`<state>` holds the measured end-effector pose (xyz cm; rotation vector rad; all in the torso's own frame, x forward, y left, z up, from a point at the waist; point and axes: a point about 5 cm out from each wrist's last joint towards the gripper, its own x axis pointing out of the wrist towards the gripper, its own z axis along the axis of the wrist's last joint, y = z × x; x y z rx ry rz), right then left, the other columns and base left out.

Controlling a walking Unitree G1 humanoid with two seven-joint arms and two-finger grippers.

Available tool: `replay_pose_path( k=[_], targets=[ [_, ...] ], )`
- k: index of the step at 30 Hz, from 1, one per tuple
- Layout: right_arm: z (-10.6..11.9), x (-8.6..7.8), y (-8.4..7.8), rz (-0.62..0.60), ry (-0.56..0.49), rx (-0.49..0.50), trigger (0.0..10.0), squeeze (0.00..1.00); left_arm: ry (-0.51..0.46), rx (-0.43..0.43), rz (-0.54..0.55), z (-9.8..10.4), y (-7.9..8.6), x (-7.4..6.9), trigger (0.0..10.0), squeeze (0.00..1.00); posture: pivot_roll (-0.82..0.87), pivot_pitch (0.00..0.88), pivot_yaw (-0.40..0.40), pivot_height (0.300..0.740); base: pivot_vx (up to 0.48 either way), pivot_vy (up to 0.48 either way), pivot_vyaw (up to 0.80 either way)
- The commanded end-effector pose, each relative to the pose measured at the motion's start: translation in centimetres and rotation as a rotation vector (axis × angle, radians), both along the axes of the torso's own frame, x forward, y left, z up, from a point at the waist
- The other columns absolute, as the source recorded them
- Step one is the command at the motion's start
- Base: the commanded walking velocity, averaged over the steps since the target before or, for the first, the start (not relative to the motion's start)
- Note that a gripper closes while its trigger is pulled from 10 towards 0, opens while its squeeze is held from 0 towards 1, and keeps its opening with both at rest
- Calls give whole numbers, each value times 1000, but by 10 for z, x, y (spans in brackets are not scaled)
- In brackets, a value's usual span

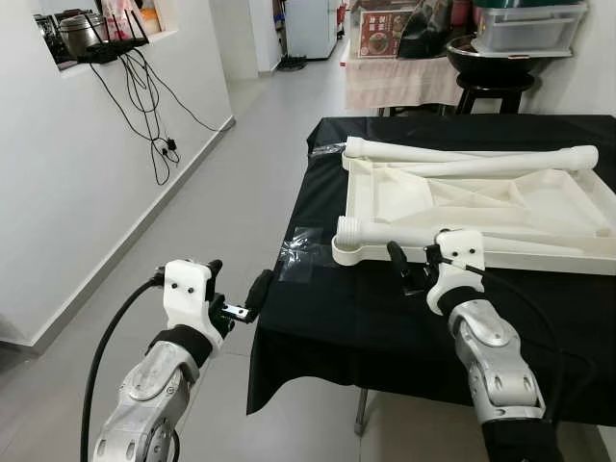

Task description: Building children table

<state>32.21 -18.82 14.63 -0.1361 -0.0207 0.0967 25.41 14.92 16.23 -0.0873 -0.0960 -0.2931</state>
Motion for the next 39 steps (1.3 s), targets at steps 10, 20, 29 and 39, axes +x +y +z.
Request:
replay_pose_path(
  k=[10,20,29,39],
  targets=[
    [3,6,1,11,-24,38,10000,0,2,31,-29,-2,1,3,10000,0,-54,0,40,740,317,0,-400],
    [3,7,1,14,-30,46,10000,0,-1,39,-41,-1,1,3,10000,0,-56,0,44,740,358,0,-80],
    [2,7,0,15,-28,69,10000,0,48,20,-124,-3,-4,-2,10000,0,-62,0,49,740,0,0,0],
    [6,6,-3,19,-33,104,10000,0,327,-247,-276,-10,1,-10,10000,0,-62,0,63,740,0,0,0]
  ],
)
